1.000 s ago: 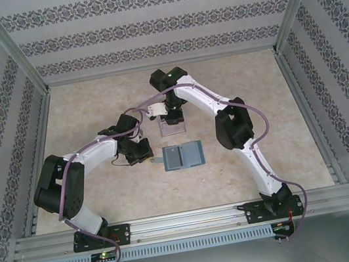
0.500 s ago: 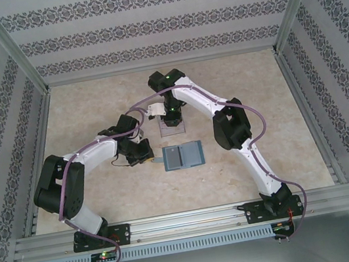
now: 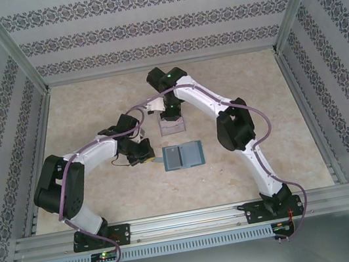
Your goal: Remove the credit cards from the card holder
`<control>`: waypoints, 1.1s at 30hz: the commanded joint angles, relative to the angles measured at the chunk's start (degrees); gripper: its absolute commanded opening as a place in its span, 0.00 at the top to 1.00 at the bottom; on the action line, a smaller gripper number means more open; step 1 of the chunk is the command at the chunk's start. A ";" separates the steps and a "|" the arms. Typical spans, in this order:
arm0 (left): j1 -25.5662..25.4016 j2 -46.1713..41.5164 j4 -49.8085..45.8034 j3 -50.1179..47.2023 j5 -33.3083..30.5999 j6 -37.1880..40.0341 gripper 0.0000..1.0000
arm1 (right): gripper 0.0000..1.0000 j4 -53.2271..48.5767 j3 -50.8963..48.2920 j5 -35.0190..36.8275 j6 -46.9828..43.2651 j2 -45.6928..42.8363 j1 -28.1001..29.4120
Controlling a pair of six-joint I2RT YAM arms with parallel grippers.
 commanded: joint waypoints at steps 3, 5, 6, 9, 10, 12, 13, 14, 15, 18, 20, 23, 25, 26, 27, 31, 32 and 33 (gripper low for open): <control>0.67 0.33 0.13 2.08 1.92 1.08 0.95 | 0.77 7.18 -6.29 -1.69 8.89 -7.98 -0.21; 0.65 0.21 -0.17 2.47 1.86 1.15 0.95 | 0.79 11.46 -9.27 -1.86 15.47 -10.26 -0.61; 0.64 0.16 -0.37 2.73 1.79 1.23 0.95 | 0.80 13.32 -11.06 -1.94 19.38 -11.45 -0.78; 0.64 0.40 -0.57 3.42 1.75 1.48 0.96 | 0.80 18.89 -17.45 -3.24 29.27 -15.49 -0.93; 0.65 0.57 -0.66 3.70 1.93 1.54 0.96 | 0.80 20.63 -19.73 -3.29 31.93 -16.76 -0.90; 0.58 1.22 -0.66 4.37 2.51 1.67 0.96 | 0.85 24.00 -24.83 -3.32 37.75 -19.98 -0.79; 0.56 1.42 -0.64 4.58 2.80 1.72 0.96 | 0.86 25.51 -27.12 -3.46 40.35 -21.24 -0.77; 0.50 1.76 -0.66 4.89 3.00 1.63 0.96 | 0.88 26.83 -29.62 -3.98 43.05 -22.75 -0.63; 0.37 1.97 -0.66 5.13 3.21 1.66 0.96 | 0.88 28.21 -31.87 -4.40 45.85 -24.29 -0.57; -0.32 3.21 -0.90 6.37 3.62 2.10 0.96 | 0.92 31.05 -37.55 -7.35 54.70 -27.75 -0.36; -1.06 4.20 -0.88 7.07 3.83 2.06 0.96 | 0.95 32.59 -40.67 -9.80 60.00 -29.50 -0.16; -1.84 5.61 0.34 7.31 4.70 1.35 0.96 | 1.00 33.32 -43.84 -10.93 68.51 -31.34 0.81; -2.13 6.49 1.07 7.41 5.18 1.01 0.98 | 1.00 33.31 -45.76 -12.05 72.43 -32.02 1.67; -2.31 6.89 1.31 7.45 5.29 0.98 0.98 | 1.00 33.63 -46.98 -12.78 74.39 -32.40 1.96; -2.53 7.41 1.46 7.45 5.45 0.94 0.99 | 1.00 34.51 -48.38 -14.26 76.08 -32.74 2.17; -3.03 9.00 2.79 7.15 6.60 0.24 1.00 | 1.00 40.07 -54.98 -18.29 82.00 -34.41 2.31; -3.25 9.28 3.07 6.98 6.76 0.07 1.00 | 1.00 41.71 -56.52 -19.63 83.12 -34.74 2.30; -3.29 9.59 3.35 6.74 6.85 -0.07 1.00 | 0.99 43.64 -57.94 -20.66 84.28 -35.01 2.40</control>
